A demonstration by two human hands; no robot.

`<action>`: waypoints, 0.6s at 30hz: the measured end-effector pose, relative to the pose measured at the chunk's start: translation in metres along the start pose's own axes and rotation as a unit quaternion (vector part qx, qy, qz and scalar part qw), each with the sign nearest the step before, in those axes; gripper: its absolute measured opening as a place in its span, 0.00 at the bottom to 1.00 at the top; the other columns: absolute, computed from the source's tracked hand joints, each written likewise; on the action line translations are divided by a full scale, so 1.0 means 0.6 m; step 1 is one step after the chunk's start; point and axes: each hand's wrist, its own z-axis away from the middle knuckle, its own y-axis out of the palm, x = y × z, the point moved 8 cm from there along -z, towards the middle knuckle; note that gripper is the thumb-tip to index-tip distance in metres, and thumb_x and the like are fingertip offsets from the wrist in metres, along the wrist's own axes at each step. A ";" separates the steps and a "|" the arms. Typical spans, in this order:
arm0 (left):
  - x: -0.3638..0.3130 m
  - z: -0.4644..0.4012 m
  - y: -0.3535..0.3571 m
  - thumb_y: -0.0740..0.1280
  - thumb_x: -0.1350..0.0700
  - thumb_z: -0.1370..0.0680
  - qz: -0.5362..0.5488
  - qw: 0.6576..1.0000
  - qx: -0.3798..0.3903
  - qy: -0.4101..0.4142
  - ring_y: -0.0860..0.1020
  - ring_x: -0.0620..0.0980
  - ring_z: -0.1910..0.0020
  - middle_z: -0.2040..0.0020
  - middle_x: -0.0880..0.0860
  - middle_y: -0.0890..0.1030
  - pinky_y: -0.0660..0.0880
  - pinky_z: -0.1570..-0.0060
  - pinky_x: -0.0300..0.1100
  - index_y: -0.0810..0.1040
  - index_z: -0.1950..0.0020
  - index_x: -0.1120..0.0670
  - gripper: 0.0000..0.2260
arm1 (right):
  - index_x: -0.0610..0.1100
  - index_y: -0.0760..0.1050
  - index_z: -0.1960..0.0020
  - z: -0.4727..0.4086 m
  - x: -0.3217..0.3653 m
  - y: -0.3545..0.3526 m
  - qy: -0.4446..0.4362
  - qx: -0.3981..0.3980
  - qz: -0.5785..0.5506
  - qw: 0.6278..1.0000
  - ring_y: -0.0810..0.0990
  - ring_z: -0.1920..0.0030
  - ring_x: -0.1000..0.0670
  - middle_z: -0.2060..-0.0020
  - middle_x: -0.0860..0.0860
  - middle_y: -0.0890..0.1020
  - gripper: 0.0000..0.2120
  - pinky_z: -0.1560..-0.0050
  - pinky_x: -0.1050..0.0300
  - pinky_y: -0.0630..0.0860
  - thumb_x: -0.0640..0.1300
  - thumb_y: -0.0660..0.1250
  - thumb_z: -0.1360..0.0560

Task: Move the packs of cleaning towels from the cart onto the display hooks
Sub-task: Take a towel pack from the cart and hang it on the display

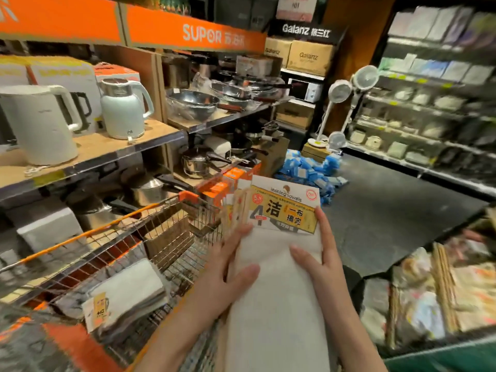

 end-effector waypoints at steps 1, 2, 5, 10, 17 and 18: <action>-0.007 0.008 0.014 0.63 0.34 0.36 0.003 1.000 0.001 0.003 0.66 0.29 0.37 0.34 0.37 0.64 0.67 0.37 0.32 0.62 0.41 0.21 0.24 | 0.67 0.66 0.34 0.013 0.007 -0.009 0.000 -0.002 0.007 1.000 0.79 0.43 0.58 0.42 0.64 0.79 0.36 0.54 0.66 0.78 0.40 0.74 0.34; -0.014 0.016 0.027 0.63 0.34 0.36 0.014 1.000 0.003 0.007 0.65 0.26 0.39 0.35 0.36 0.64 0.66 0.39 0.31 0.63 0.42 0.22 0.23 | 0.67 0.65 0.34 0.026 0.013 -0.015 0.000 -0.001 0.016 1.000 0.79 0.43 0.59 0.40 0.63 0.78 0.36 0.52 0.65 0.78 0.40 0.73 0.33; -0.032 0.037 0.063 0.67 0.37 0.36 0.090 0.995 0.045 0.001 0.72 0.35 0.41 0.39 0.35 0.67 0.73 0.40 0.44 0.67 0.40 0.28 0.25 | 0.66 0.61 0.32 0.069 0.032 -0.033 -0.002 -0.016 0.043 0.999 0.77 0.39 0.57 0.36 0.62 0.74 0.33 0.41 0.59 0.76 0.44 0.69 0.30; -0.062 0.056 0.108 0.71 0.42 0.38 0.150 0.979 0.136 0.025 0.76 0.37 0.43 0.37 0.42 0.70 0.75 0.48 0.36 0.68 0.39 0.31 0.28 | 0.70 0.58 0.32 0.138 0.057 -0.074 0.004 -0.078 0.087 0.993 0.75 0.37 0.58 0.37 0.65 0.74 0.33 0.40 0.57 0.75 0.50 0.70 0.28; -0.061 0.109 0.166 0.72 0.46 0.40 0.231 0.937 0.262 -0.007 0.78 0.45 0.43 0.37 0.43 0.74 0.79 0.50 0.44 0.73 0.41 0.33 0.27 | 0.69 0.58 0.32 0.272 0.097 -0.100 -0.011 -0.218 0.135 0.967 0.72 0.36 0.64 0.36 0.69 0.71 0.34 0.40 0.66 0.72 0.49 0.70 0.29; -0.063 0.120 0.173 0.73 0.47 0.39 0.244 0.928 0.282 -0.009 0.79 0.45 0.44 0.39 0.41 0.76 0.79 0.53 0.41 0.73 0.41 0.34 0.27 | 0.68 0.57 0.31 0.293 0.103 -0.099 -0.016 -0.239 0.146 0.960 0.71 0.36 0.65 0.37 0.72 0.70 0.35 0.42 0.69 0.72 0.49 0.72 0.30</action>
